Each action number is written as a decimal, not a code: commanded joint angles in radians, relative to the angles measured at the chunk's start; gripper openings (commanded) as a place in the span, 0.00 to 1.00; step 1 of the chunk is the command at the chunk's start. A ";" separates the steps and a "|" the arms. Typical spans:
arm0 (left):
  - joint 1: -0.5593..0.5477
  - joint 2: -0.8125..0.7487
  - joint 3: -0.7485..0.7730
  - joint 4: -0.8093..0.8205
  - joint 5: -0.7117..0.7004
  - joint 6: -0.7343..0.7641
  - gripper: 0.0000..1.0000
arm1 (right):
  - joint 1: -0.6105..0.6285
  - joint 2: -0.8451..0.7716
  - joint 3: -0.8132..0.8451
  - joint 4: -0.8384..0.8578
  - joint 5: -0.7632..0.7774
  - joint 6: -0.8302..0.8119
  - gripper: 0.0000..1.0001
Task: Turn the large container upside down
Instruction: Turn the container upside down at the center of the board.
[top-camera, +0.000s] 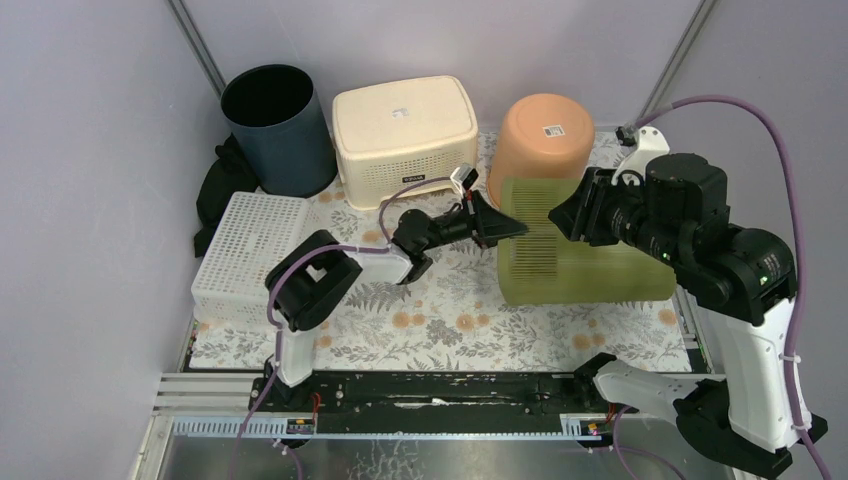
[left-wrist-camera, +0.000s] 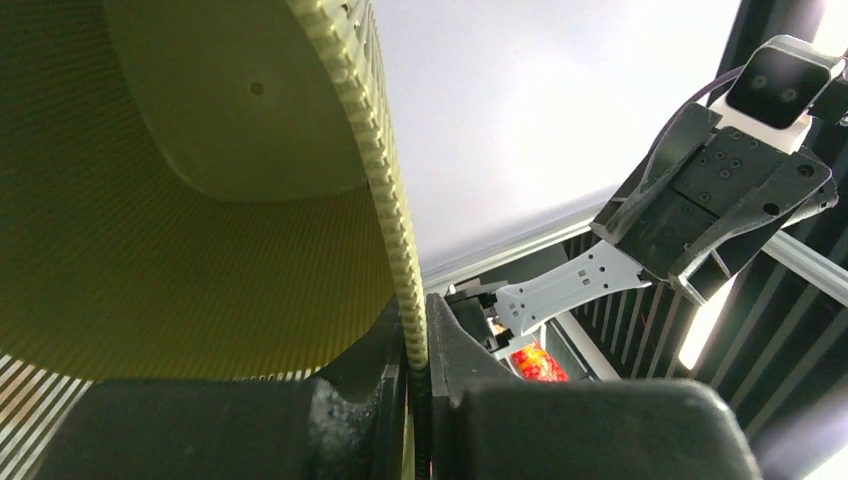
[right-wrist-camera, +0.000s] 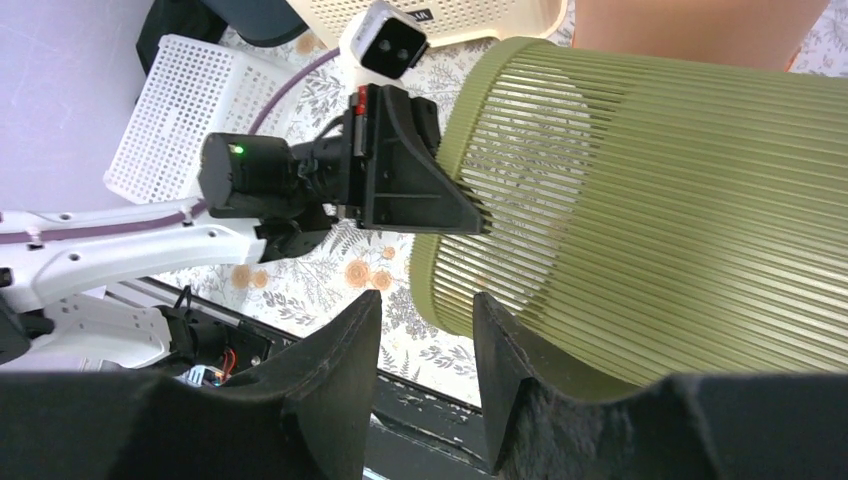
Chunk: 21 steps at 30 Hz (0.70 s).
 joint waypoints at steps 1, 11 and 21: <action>-0.037 0.029 0.116 0.232 -0.145 -0.029 0.00 | 0.004 0.042 0.125 -0.049 -0.008 -0.040 0.47; -0.139 0.213 0.313 0.243 -0.315 -0.066 0.00 | 0.004 0.145 0.357 -0.172 0.000 -0.076 0.48; -0.215 0.442 0.589 0.252 -0.424 -0.113 0.00 | 0.004 0.184 0.437 -0.198 -0.014 -0.082 0.49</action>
